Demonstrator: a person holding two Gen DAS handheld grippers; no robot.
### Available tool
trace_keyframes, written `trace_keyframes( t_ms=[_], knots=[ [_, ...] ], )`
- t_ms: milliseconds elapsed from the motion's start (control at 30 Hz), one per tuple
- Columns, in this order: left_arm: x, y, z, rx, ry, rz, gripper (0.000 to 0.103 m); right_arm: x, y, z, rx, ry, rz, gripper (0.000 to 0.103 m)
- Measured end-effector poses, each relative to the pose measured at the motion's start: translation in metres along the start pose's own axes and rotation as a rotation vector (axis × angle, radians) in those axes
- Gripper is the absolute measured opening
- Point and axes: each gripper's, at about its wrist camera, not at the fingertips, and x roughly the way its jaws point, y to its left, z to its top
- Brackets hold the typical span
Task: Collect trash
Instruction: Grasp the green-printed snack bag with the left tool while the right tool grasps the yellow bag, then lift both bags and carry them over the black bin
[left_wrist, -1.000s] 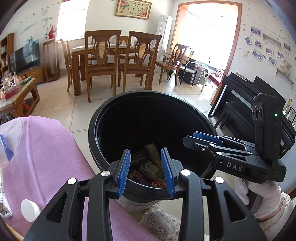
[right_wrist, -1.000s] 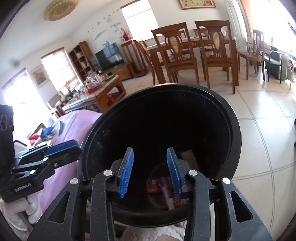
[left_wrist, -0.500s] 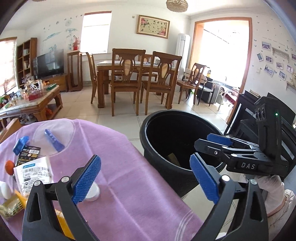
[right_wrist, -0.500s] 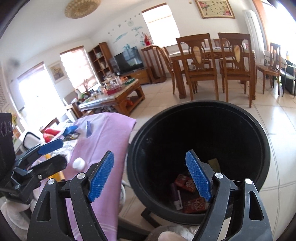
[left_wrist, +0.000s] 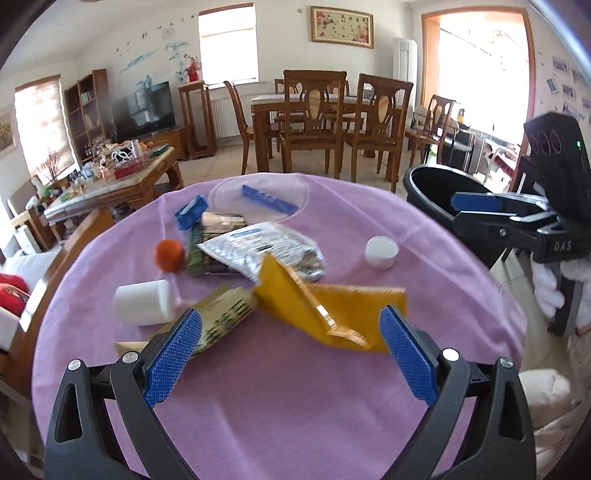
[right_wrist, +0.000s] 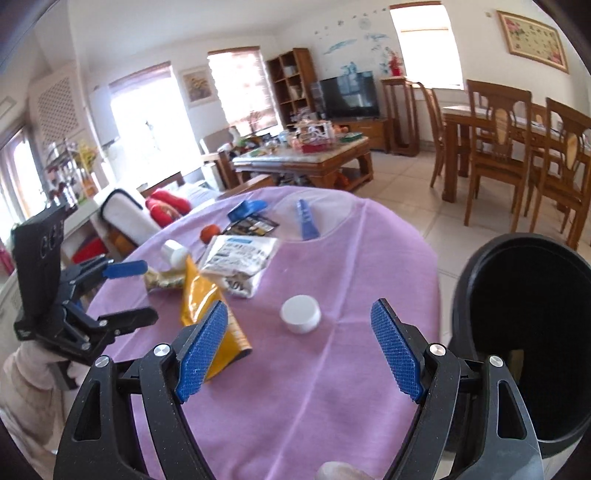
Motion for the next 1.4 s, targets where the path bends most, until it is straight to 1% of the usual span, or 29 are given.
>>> trace_keyframes(
  t_ms=[100, 167, 233, 300, 367, 433, 567, 633, 667, 700, 733, 767, 800, 900, 933, 1000, 1067, 1233, 1300, 1400],
  knots=[
    [0.001, 0.019, -0.011, 0.115, 0.022, 0.066, 0.096, 0.023, 0.032, 0.001, -0.073, 0.056, 0.028, 0.079],
    [0.007, 0.027, -0.013, 0.194, 0.040, 0.095, 0.096, 0.037, 0.052, 0.001, -0.124, 0.087, 0.042, 0.079],
    [0.016, 0.037, -0.014, 0.247, 0.073, 0.092, 0.096, 0.050, 0.067, 0.001, -0.168, 0.118, 0.045, 0.079],
    [0.028, 0.049, -0.015, 0.255, 0.115, 0.074, 0.095, 0.063, 0.076, 0.001, -0.204, 0.149, 0.034, 0.079],
    [0.037, 0.056, -0.020, 0.253, 0.154, 0.056, 0.088, 0.073, 0.080, 0.000, -0.230, 0.171, 0.029, 0.079],
    [0.044, 0.060, -0.022, 0.260, 0.176, 0.053, 0.082, 0.083, 0.085, 0.000, -0.255, 0.194, 0.029, 0.079],
    [0.049, 0.065, -0.025, 0.237, 0.185, -0.003, 0.074, 0.099, 0.092, -0.002, -0.310, 0.231, 0.013, 0.079],
    [0.050, 0.067, -0.024, 0.212, 0.188, -0.032, 0.067, 0.106, 0.095, -0.003, -0.320, 0.244, 0.010, 0.079],
    [0.051, 0.067, -0.024, 0.204, 0.189, -0.037, 0.065, 0.108, 0.096, -0.004, -0.323, 0.251, 0.008, 0.079],
    [0.051, 0.067, -0.023, 0.198, 0.190, -0.035, 0.061, 0.110, 0.095, -0.003, -0.323, 0.261, 0.007, 0.078],
    [0.052, 0.067, -0.023, 0.191, 0.190, -0.035, 0.058, 0.112, 0.095, -0.003, -0.322, 0.268, 0.009, 0.071],
    [0.052, 0.068, -0.022, 0.181, 0.191, -0.036, 0.057, 0.115, 0.096, -0.002, -0.318, 0.274, 0.008, 0.069],
    [0.052, 0.068, -0.021, 0.170, 0.191, -0.037, 0.052, 0.116, 0.095, -0.001, -0.312, 0.279, 0.005, 0.062],
    [0.054, 0.070, -0.018, 0.122, 0.197, -0.047, 0.035, 0.118, 0.094, -0.001, -0.299, 0.282, 0.009, 0.058],
    [0.054, 0.071, -0.018, 0.105, 0.197, -0.048, 0.031, 0.117, 0.094, -0.001, -0.300, 0.282, 0.008, 0.054],
    [0.054, 0.072, -0.017, 0.080, 0.196, -0.053, 0.030, 0.115, 0.094, -0.002, -0.302, 0.279, 0.007, 0.052],
    [0.052, 0.071, -0.017, 0.069, 0.187, -0.051, 0.026, 0.114, 0.094, -0.002, -0.296, 0.271, 0.011, 0.049],
    [0.044, 0.072, -0.018, 0.007, 0.159, -0.056, 0.020, 0.108, 0.091, 0.002, -0.252, 0.254, 0.050, 0.041],
    [0.039, 0.072, -0.018, -0.007, 0.143, -0.047, 0.016, 0.101, 0.089, 0.003, -0.228, 0.238, 0.079, 0.040],
    [0.031, 0.071, -0.018, -0.039, 0.116, -0.057, 0.010, 0.087, 0.085, 0.007, -0.193, 0.204, 0.113, 0.039]
  ],
)
